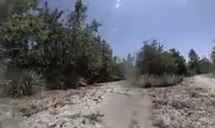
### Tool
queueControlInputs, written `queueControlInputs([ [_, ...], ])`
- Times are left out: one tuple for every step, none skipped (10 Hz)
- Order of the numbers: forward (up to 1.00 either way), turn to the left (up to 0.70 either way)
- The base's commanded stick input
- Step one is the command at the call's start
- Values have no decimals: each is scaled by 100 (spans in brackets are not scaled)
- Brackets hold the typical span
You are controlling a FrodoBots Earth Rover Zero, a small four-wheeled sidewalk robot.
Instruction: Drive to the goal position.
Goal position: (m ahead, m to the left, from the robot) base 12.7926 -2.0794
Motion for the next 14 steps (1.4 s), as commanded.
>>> queueControlInputs([
  [70,2],
  [70,11],
  [70,14],
  [70,14],
  [70,14],
  [70,14],
  [70,13],
  [70,6],
  [70,0],
  [70,0],
  [70,0],
  [70,0],
  [70,0],
  [70,0],
])
